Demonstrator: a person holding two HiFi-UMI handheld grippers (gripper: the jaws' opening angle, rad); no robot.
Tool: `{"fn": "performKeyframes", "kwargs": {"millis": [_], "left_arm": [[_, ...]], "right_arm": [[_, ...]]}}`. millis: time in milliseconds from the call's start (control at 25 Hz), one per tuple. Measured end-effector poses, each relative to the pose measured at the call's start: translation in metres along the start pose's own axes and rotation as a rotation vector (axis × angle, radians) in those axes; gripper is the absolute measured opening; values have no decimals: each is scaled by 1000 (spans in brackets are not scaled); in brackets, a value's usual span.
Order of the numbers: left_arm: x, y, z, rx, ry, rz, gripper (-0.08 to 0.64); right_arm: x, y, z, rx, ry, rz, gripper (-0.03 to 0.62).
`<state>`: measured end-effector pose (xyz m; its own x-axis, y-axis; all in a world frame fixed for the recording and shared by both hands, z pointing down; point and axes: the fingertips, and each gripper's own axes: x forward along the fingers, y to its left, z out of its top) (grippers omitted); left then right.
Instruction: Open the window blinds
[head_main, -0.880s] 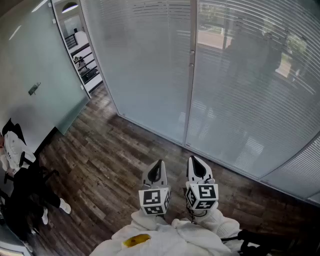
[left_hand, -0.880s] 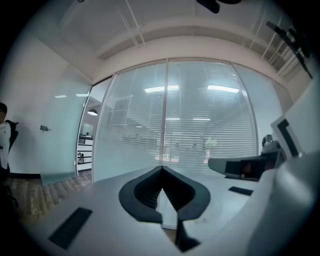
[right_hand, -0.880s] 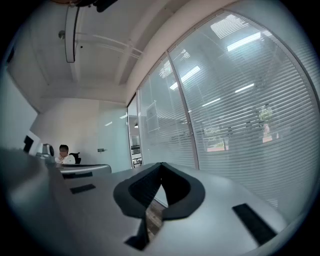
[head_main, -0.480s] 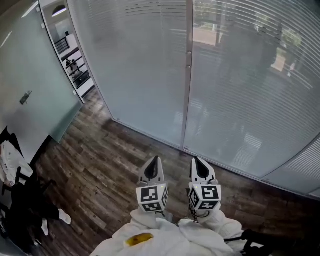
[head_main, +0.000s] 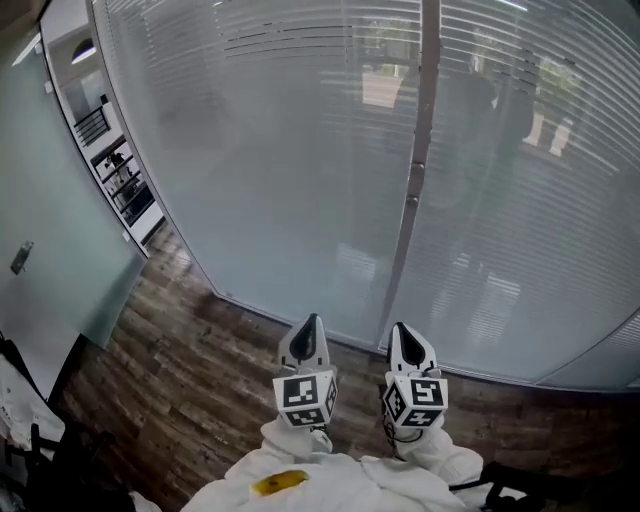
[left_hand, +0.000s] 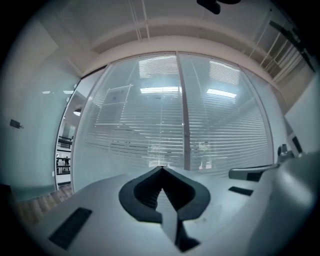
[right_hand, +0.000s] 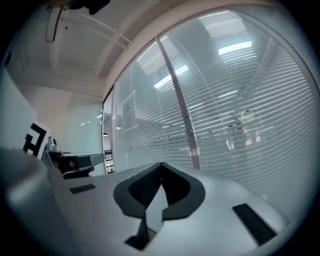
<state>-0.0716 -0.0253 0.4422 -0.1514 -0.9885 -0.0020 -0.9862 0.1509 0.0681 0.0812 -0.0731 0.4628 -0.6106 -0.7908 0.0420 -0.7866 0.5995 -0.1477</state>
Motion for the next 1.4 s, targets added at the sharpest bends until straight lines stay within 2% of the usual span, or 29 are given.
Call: {"fn": "performKeyframes", "kwargs": {"millis": [160,320,600,720,880,1080,1160,1200,1240,1400], "left_arm": [[84,65,6,17,16,-56,-2],[145,90,12,26,23,-134,-2],[210,76,22,5,-10,-250,-2],[225,72,25,-3,-20,-263,-2],[234,60,17,-19,22,-274,-2],[242,41,13,-6,28,-303,-2],[245,36,11,-7,38,-314,-2],[246,34,13,-4,36,-322,-2],[248,31,16,0,30,-329,-2],[255,21,22,1,14,-342,-2]], "right_arm": [[98,17,12,14,-39,-59,11],[148,21,21,13,-54,-130,11],[190,-11,30,15,-66,-242,11],[199,-17,39,-2,-92,-249,11],[203,-28,45,-26,-94,-265,11],[213,-51,53,-44,-89,-259,12],[218,-67,69,-103,-80,-286,18],[221,-75,85,-168,-85,-307,59],[224,-81,105,-251,-94,-329,102],[234,-98,171,-633,-83,-423,126]]}}
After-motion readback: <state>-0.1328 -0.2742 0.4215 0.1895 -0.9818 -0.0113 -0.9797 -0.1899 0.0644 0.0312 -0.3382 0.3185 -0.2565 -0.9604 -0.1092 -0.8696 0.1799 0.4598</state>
